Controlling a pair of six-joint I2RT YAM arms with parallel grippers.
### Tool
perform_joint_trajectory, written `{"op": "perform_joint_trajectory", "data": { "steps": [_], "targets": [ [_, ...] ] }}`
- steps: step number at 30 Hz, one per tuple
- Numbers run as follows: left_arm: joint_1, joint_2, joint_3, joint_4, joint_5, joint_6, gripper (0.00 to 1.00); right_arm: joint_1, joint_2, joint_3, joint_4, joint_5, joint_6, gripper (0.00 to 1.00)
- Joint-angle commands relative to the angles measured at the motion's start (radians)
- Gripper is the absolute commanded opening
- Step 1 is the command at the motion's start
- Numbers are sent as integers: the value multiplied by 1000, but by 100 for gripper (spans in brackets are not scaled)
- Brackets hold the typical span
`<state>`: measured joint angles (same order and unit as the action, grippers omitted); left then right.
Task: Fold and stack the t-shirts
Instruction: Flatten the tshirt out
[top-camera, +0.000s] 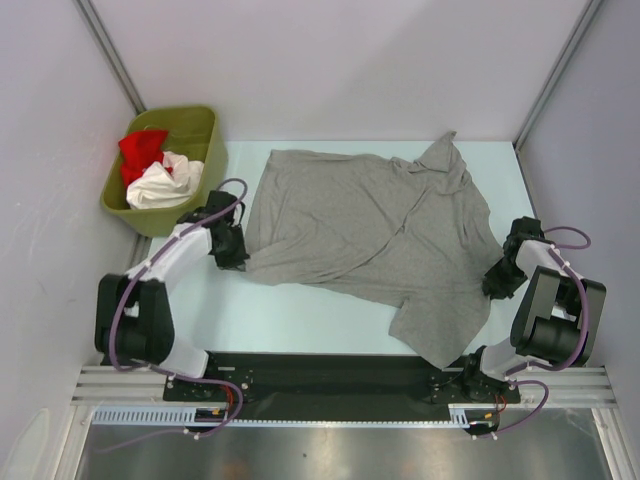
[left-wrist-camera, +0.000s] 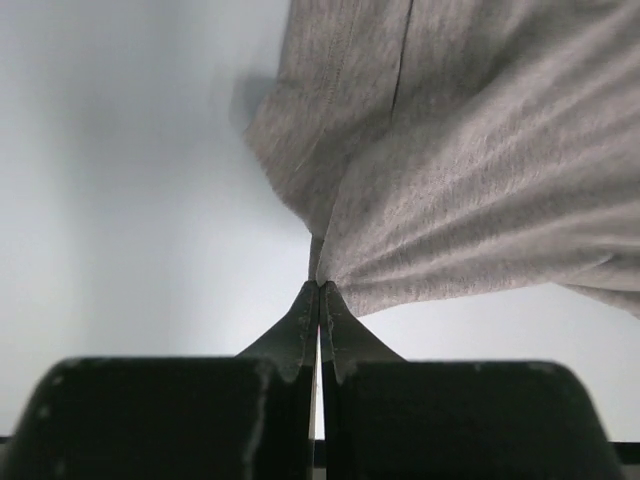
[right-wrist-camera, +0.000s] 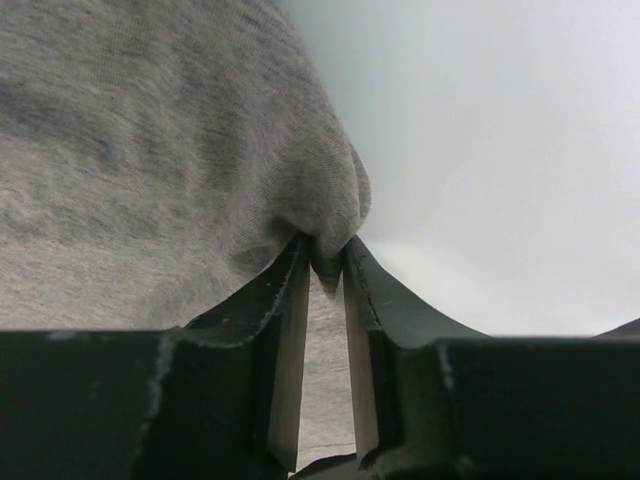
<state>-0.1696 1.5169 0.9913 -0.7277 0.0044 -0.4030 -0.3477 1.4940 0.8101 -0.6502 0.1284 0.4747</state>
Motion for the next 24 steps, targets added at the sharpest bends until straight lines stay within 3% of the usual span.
{"op": "perform_joint_trajectory", "data": {
  "steps": [1, 9, 17, 24],
  "targets": [
    [4, -153, 50, -76, -78, -17, 0, 3, -3, 26, -17, 54, 2, 23],
    [5, -346, 23, -173, -64, -57, 0, 12, -20, 40, -51, 115, 19, 11],
    [4, -585, -11, -206, -57, -71, 0, 16, -38, 47, -72, 134, 19, 8],
    [4, -635, -19, -211, -44, -54, 0, 12, -70, 64, -94, 157, 19, 5]
  ]
}}
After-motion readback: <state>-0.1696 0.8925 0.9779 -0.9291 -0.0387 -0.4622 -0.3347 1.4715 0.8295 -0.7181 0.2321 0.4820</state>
